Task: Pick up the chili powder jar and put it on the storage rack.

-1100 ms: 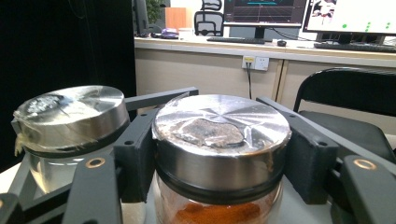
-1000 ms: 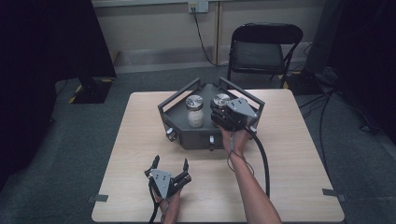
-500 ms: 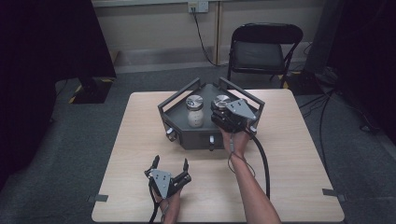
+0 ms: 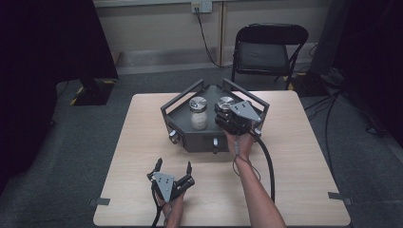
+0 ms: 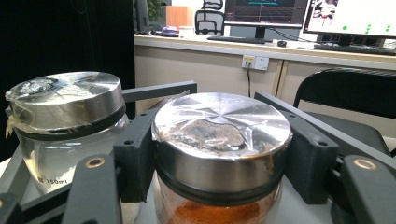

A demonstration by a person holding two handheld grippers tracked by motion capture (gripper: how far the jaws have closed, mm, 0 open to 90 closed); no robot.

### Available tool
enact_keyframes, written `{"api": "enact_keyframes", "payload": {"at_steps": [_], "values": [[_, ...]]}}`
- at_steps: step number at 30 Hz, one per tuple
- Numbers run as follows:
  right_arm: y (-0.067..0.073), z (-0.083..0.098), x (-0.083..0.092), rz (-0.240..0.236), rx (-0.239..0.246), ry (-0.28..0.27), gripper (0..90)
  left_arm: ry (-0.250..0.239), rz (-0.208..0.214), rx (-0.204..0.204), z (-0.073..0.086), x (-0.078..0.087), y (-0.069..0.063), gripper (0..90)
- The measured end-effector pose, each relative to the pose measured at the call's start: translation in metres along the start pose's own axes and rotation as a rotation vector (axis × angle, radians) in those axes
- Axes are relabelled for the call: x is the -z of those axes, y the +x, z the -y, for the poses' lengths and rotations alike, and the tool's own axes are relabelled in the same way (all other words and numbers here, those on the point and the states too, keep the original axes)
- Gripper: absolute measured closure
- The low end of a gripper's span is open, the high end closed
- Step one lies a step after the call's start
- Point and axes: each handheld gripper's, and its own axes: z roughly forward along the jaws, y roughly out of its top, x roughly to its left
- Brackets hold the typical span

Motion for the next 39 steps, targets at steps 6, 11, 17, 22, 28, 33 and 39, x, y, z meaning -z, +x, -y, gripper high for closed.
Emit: {"api": "enact_keyframes", "payload": {"at_steps": [6, 11, 17, 22, 28, 33, 39], "values": [[-0.002, 0.01, 0.002, -0.001, 0.011, -0.04, 18.8, 0.0, 0.0, 0.0, 0.0, 0.0, 0.0, 0.4], [-0.001, 0.021, 0.002, 0.021, -0.03, -0.084, 0.0, 0.0, 0.0, 0.001, 0.0, 0.0, 0.0, 0.4], [-0.011, 0.018, 0.006, -0.034, -0.059, -0.088, 0.0, 0.0, -0.001, 0.002, 0.0, 0.0, 0.0, 0.4], [-0.014, 0.02, 0.012, -0.055, -0.088, -0.096, 0.0, 0.0, -0.003, 0.001, 0.0, 0.0, 0.0, 0.4], [-0.015, 0.017, 0.018, -0.064, -0.076, -0.095, 0.0, 0.001, -0.003, 0.001, 0.0, 0.0, 0.0, 0.4], [-0.016, 0.017, 0.024, -0.057, -0.069, -0.1, 0.0, 0.0, -0.007, 0.003, 0.0, 0.0, -0.001, 0.4], [-0.015, 0.02, 0.032, -0.028, -0.065, -0.106, 0.0, -0.002, -0.007, 0.005, 0.0, 0.0, -0.001, 0.4]]}}
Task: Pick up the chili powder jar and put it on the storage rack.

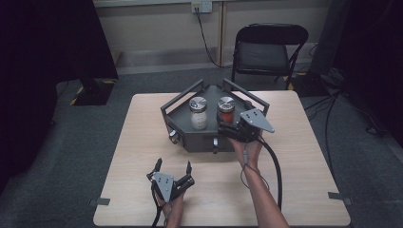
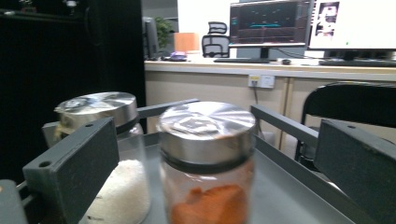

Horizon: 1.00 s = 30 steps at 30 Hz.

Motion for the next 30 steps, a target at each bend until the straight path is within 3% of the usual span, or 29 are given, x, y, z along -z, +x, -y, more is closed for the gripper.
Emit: {"api": "enact_keyframes", "payload": {"at_steps": [7, 13, 19, 23, 30], "values": [[-0.004, 0.006, 0.012, -0.001, -0.01, 0.001, 0.0, 0.001, -0.002, -0.001, 0.0, 0.0, 0.0, 0.4], [-0.002, 0.013, 0.027, 0.004, 0.01, -0.044, 0.0, 0.001, -0.003, -0.001, 0.0, 0.0, -0.001, 0.4], [-0.001, 0.017, 0.04, 0.002, 0.014, -0.058, 0.0, 0.001, -0.004, -0.002, 0.0, 0.0, -0.001, 0.4], [0.002, 0.021, 0.047, 0.013, 0.056, -0.065, 0.0, 0.001, -0.004, -0.002, 0.0, 0.0, -0.001, 0.4], [0.002, 0.029, 0.06, 0.026, 0.056, -0.077, 0.0, 0.001, -0.005, -0.003, 0.0, 0.0, -0.001, 0.4]]}}
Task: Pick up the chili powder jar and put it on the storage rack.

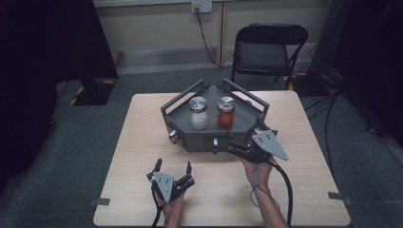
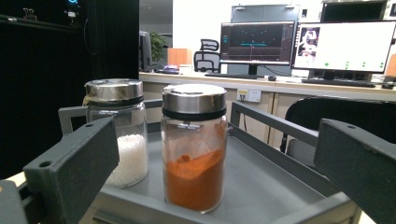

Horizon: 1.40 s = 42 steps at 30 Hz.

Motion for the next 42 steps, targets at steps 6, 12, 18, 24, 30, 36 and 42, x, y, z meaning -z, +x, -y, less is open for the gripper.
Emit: {"api": "enact_keyframes", "payload": {"at_steps": [6, 12, 18, 24, 30, 36, 42], "values": [[0.002, 0.008, 0.014, 0.015, -0.004, -0.014, 0.0, 0.0, 0.0, 0.0, 0.0, 0.0, 0.0, 0.4], [0.005, 0.014, 0.027, 0.048, 0.004, -0.018, 0.0, 0.0, 0.001, -0.001, 0.0, 0.0, 0.0, 0.4], [0.007, 0.025, 0.039, 0.07, 0.005, -0.016, 0.0, -0.001, 0.002, -0.001, 0.0, 0.0, 0.0, 0.4], [0.008, 0.037, 0.048, 0.09, 0.009, -0.015, 0.0, 0.0, 0.003, -0.001, 0.0, 0.0, 0.0, 0.5], [0.01, 0.048, 0.059, 0.105, 0.01, -0.013, 0.0, 0.0, 0.003, -0.001, 0.0, 0.0, 0.001, 0.5], [0.015, 0.06, 0.067, 0.106, 0.009, -0.003, 0.0, 0.0, 0.006, -0.001, 0.0, 0.0, 0.001, 0.5], [0.019, 0.071, 0.073, 0.107, 0.001, 0.011, 0.0, 0.0, 0.007, -0.001, 0.0, 0.0, 0.001, 0.5]]}}
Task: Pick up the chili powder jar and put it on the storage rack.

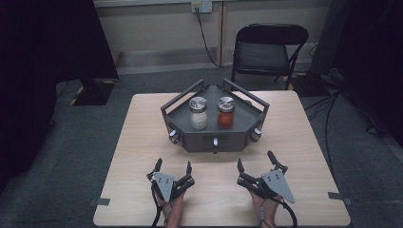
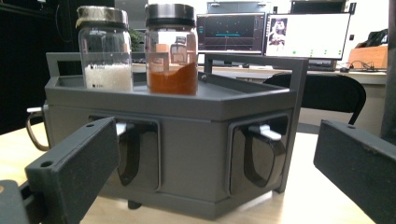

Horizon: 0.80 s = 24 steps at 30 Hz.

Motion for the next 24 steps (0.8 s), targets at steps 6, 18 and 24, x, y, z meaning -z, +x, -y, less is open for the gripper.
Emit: {"api": "enact_keyframes", "payload": {"at_steps": [6, 18, 24], "values": [[0.002, 0.008, 0.004, 0.003, -0.007, 0.024, 0.0, 0.001, 0.003, -0.001, 0.0, 0.0, 0.0, 0.5], [0.009, 0.021, 0.013, 0.032, -0.013, 0.065, 0.0, 0.0, 0.003, 0.0, 0.0, 0.0, 0.0, 0.5], [0.013, 0.028, 0.018, 0.061, -0.016, 0.055, 0.0, 0.0, 0.003, 0.0, 0.0, 0.0, 0.0, 0.5]]}}
